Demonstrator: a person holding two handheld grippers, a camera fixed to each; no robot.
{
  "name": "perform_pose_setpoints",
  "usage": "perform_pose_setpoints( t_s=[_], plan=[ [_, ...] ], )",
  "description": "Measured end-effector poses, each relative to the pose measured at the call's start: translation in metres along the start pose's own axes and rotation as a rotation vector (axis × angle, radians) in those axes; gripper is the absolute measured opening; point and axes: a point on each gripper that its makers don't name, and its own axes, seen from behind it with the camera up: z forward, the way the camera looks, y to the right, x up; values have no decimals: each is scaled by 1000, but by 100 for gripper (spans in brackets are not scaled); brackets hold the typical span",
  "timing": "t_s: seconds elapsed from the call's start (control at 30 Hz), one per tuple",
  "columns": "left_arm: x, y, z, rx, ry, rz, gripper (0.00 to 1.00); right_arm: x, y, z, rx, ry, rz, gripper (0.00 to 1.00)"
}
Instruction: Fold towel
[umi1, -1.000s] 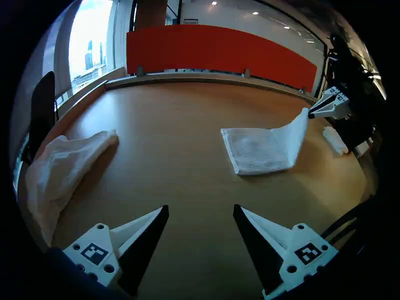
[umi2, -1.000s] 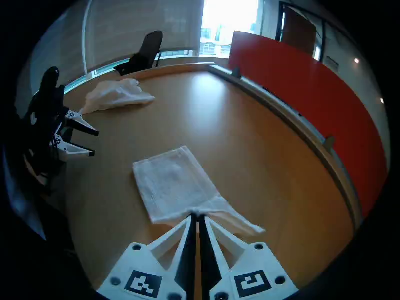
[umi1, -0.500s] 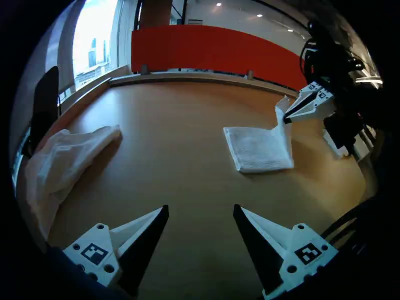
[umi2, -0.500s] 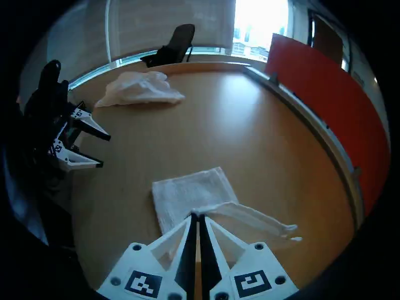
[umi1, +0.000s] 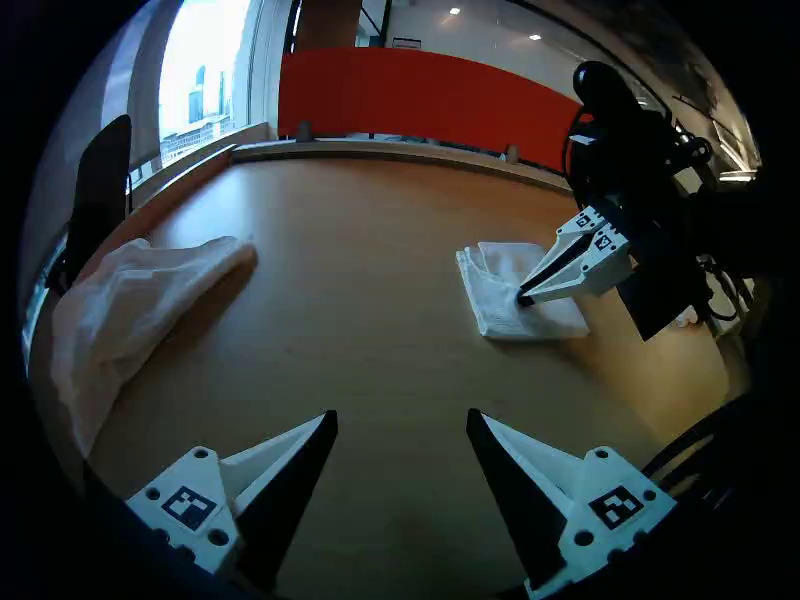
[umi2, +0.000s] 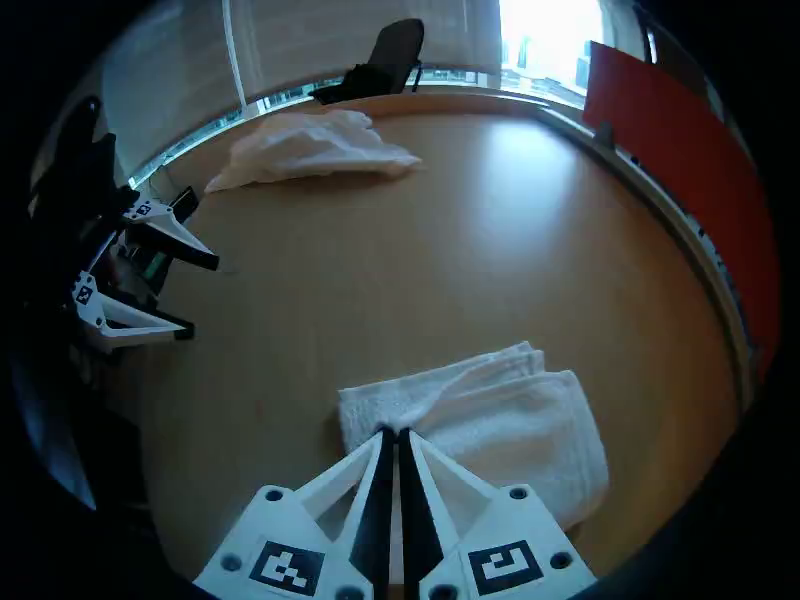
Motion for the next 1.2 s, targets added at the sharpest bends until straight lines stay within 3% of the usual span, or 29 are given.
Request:
perform_pose_setpoints(
  t_s=[0.2,0.33,0.47,0.6,1.2],
  plan=[
    [-1,-1,0,0,-4,1,96,-2,0,1,6,0,24,7],
    [-2,-1,0,0,-7,-1,96,-1,0,0,8,5,38,21],
    [-4,-1,-1,-1,-11,0,96,-1,1,-2,-1,13,37,59],
    [-5,0,-2,-2,-13,3,96,-3,1,-4,-16,15,37,75],
    [-2,4,-1,-11,-11,12,96,-41,8,-32,-106,20,115,76]
  ],
)
